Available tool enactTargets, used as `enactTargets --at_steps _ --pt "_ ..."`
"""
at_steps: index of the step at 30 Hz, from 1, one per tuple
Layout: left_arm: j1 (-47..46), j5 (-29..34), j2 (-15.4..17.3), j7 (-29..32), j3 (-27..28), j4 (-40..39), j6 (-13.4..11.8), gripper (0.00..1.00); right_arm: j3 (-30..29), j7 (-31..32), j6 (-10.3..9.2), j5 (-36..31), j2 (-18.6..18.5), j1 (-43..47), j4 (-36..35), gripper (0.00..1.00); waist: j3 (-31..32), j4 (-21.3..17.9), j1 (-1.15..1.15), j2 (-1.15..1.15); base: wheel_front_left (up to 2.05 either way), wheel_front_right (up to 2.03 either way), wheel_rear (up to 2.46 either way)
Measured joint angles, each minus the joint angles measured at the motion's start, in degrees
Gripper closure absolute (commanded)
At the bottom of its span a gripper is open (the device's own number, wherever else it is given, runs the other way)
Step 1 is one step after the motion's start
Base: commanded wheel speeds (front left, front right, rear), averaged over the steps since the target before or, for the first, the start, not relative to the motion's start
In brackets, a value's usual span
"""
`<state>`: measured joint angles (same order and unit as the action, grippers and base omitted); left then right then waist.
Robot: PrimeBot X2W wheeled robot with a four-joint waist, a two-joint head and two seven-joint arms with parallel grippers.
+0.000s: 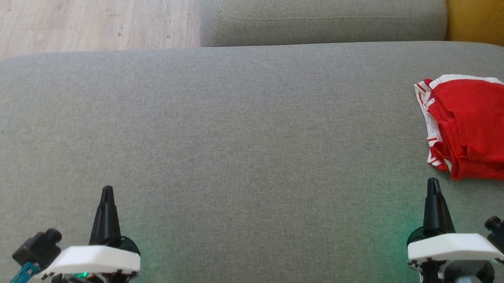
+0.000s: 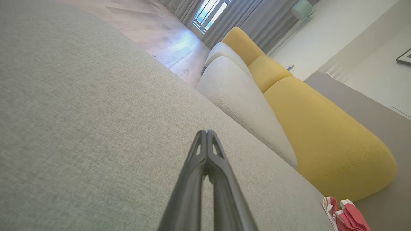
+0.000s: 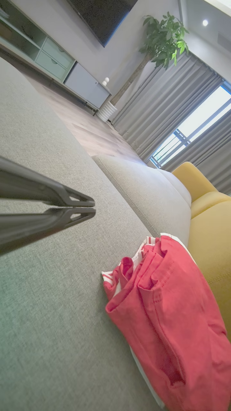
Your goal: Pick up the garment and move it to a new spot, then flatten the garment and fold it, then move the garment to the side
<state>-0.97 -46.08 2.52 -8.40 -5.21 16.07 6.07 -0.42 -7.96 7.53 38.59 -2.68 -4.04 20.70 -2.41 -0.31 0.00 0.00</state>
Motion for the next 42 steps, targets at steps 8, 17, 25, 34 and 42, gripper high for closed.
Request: enactTargets --at_steps 8,17,25,34,42 --pt "-0.23 -3.80 0.01 1.07 1.03 0.00 0.03 1.00 -0.44 1.04 0.00 4.37 0.00 0.00 -0.44 1.00 0.18 0.03 0.00 0.00 0.00 0.00 0.00" --pt "-0.32 -8.75 0.02 2.54 1.68 0.00 0.05 1.00 -1.30 2.57 0.00 10.10 0.00 0.00 -0.86 1.00 0.42 0.06 0.00 0.00 0.00 0.00 0.00" --pt "-0.64 -13.11 0.03 3.88 2.52 0.00 0.44 1.00 -1.82 3.96 0.00 15.01 0.00 0.00 -1.43 1.00 0.63 0.09 0.00 0.00 0.00 0.00 0.00" --pt "-1.12 -17.91 0.04 5.38 3.48 -0.01 0.48 1.00 -2.47 5.16 0.00 20.68 0.00 0.00 -1.71 1.00 0.87 0.12 0.00 0.00 0.00 0.00 0.00" --pt "-1.12 -22.24 0.04 6.82 4.17 -0.01 0.49 1.00 -3.31 6.59 0.00 25.60 0.00 0.00 -2.19 1.00 1.08 0.15 0.00 0.00 0.00 0.00 0.00"
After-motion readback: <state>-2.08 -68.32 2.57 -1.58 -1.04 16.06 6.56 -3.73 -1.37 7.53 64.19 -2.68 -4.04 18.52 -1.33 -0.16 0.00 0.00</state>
